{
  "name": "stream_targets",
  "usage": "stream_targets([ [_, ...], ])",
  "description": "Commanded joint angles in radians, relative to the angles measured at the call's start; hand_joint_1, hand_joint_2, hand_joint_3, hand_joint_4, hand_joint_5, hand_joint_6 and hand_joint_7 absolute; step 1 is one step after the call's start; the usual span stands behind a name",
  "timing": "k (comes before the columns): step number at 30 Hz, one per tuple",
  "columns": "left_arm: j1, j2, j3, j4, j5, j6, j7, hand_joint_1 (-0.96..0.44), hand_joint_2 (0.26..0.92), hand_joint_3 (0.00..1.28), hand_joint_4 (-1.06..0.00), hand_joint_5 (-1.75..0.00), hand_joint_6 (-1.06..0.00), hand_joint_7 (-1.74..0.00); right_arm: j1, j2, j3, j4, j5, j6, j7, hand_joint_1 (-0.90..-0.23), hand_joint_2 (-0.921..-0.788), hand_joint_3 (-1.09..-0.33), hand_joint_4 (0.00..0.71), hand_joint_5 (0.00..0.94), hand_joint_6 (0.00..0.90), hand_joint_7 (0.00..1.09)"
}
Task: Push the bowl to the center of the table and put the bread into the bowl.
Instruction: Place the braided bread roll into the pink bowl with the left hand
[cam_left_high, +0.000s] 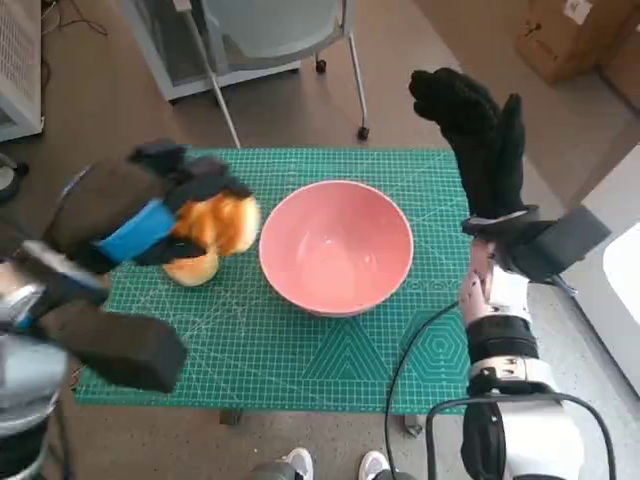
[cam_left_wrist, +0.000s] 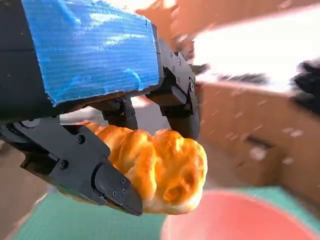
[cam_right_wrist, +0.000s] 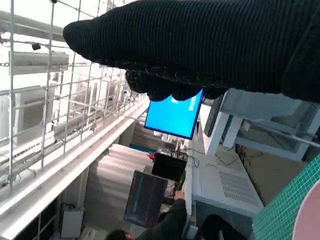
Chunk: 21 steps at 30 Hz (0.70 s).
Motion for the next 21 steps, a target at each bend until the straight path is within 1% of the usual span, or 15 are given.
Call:
stream_targets([
  [1,-0.118,-0.099,-0.109,0.131,0.012,-0.041,0.018,0.0,0.903,0.01,-0.77,-0.93,-0.77,-1.14,0.025,0.004,0.0,0.006,0.008,0.012,0.006,-0.577,-0.921,-0.615,0.341,0.002,0.497,0.01],
  [5,-0.172,-0.163,-0.163,0.274,0.016,-0.096,0.051,0.0,0.917,0.01,-0.73,-0.98,-0.73,-1.19,0.032,0.001,-0.003,0.0,0.016,0.012,0.017,-0.58,-0.921,-0.614,0.342,0.002,0.498,0.01],
  [9,-0.208,-0.216,-0.203,0.407,0.023,-0.149,0.089,0.0,0.918,0.02,-0.73,-1.01,-0.71,-1.18,0.041,-0.006,-0.008,-0.006,0.023,0.013,0.029,-0.582,-0.921,-0.613,0.341,0.001,0.495,0.0],
  [11,-0.221,-0.237,-0.215,0.463,0.021,-0.172,0.105,0.0,0.907,0.03,-0.73,-1.13,-0.73,-1.03,0.045,-0.01,-0.01,-0.008,0.025,0.014,0.032,-0.585,-0.921,-0.613,0.342,0.002,0.492,0.0],
  [13,-0.231,-0.256,-0.225,0.515,0.021,-0.192,0.121,0.0,0.907,0.04,-0.71,-1.15,-0.72,-1.08,0.049,-0.015,-0.011,-0.011,0.028,0.014,0.035,-0.586,-0.921,-0.613,0.341,0.001,0.488,0.0],
  [14,-0.236,-0.263,-0.229,0.537,0.022,-0.2,0.128,0.0,0.857,0.17,-0.67,-1.2,-0.68,-1.14,0.051,-0.017,-0.011,-0.012,0.03,0.014,0.036,-0.588,-0.921,-0.613,0.339,0.0,0.484,0.0],
  [15,-0.241,-0.27,-0.235,0.557,0.026,-0.206,0.133,0.0,0.788,0.32,-0.63,-1.26,-0.65,-1.2,0.053,-0.019,-0.011,-0.013,0.032,0.015,0.037,-0.59,-0.921,-0.613,0.338,0.0,0.482,0.0],
  [16,-0.245,-0.274,-0.239,0.573,0.029,-0.212,0.137,0.0,0.751,0.39,-0.63,-1.28,-0.64,-1.22,0.054,-0.021,-0.012,-0.013,0.034,0.016,0.038,-0.591,-0.921,-0.612,0.336,0.0,0.478,0.0],
  [17,-0.249,-0.278,-0.243,0.587,0.033,-0.218,0.14,0.0,0.698,0.49,-0.63,-1.3,-0.64,-1.25,0.055,-0.023,-0.012,-0.012,0.036,0.016,0.039,-0.593,-0.921,-0.612,0.333,0.0,0.473,0.0],
  [18,-0.252,-0.28,-0.246,0.599,0.036,-0.224,0.143,0.0,0.706,0.47,-0.63,-1.32,-0.66,-1.19,0.056,-0.025,-0.013,-0.012,0.038,0.016,0.04,-0.592,-0.921,-0.612,0.331,0.0,0.47,0.0],
  [19,-0.252,-0.281,-0.249,0.608,0.038,-0.229,0.145,0.0,0.741,0.39,-0.65,-1.33,-0.69,-1.08,0.058,-0.028,-0.014,-0.013,0.041,0.015,0.041,-0.591,-0.921,-0.611,0.329,0.0,0.466,0.0],
  [20,-0.254,-0.282,-0.251,0.616,0.039,-0.233,0.147,0.0,0.777,0.34,-0.63,-1.3,-0.67,-1.12,0.059,-0.03,-0.014,-0.013,0.043,0.015,0.041,-0.587,-0.921,-0.61,0.328,0.0,0.464,0.0],
  [21,-0.254,-0.282,-0.252,0.623,0.038,-0.234,0.145,0.0,0.829,0.26,-0.62,-1.25,-0.64,-1.19,0.059,-0.031,-0.015,-0.013,0.044,0.014,0.04,-0.582,-0.921,-0.61,0.326,0.0,0.462,0.0],
])
